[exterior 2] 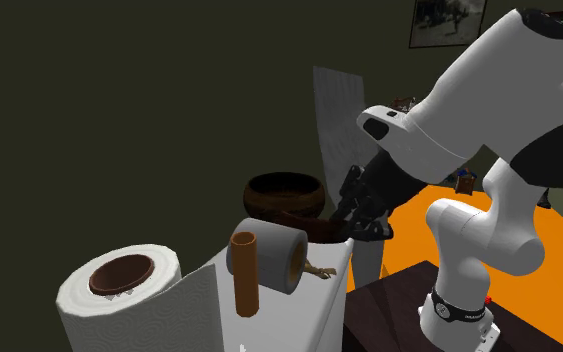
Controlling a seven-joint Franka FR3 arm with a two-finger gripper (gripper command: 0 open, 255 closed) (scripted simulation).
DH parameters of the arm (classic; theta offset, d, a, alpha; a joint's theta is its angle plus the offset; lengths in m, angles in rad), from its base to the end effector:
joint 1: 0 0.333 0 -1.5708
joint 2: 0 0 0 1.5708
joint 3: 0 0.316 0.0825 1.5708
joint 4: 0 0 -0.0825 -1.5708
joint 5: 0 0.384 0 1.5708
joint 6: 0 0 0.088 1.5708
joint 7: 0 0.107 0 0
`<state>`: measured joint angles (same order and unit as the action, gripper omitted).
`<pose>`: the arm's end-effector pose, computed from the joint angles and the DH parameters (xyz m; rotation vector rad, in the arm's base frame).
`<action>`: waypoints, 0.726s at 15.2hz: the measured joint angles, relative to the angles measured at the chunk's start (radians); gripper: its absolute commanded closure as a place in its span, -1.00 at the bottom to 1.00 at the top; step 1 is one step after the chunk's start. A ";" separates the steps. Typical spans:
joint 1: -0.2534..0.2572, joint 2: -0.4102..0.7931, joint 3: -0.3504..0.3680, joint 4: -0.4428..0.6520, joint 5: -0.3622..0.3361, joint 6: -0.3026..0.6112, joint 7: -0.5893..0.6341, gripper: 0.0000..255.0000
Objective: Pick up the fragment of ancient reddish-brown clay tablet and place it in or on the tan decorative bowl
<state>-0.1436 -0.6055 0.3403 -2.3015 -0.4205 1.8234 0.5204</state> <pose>0.3822 0.0672 0.5772 2.5499 -0.3636 0.3738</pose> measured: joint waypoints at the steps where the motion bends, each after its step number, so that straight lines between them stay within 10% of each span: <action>1: -0.002 0.004 -0.001 0.015 0.000 -0.009 -0.006 1.00; 11: -0.010 0.018 -0.004 0.150 0.005 -0.116 -0.063 1.00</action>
<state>-0.1540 -0.5879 0.3368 -2.1517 -0.4159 1.7070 0.4574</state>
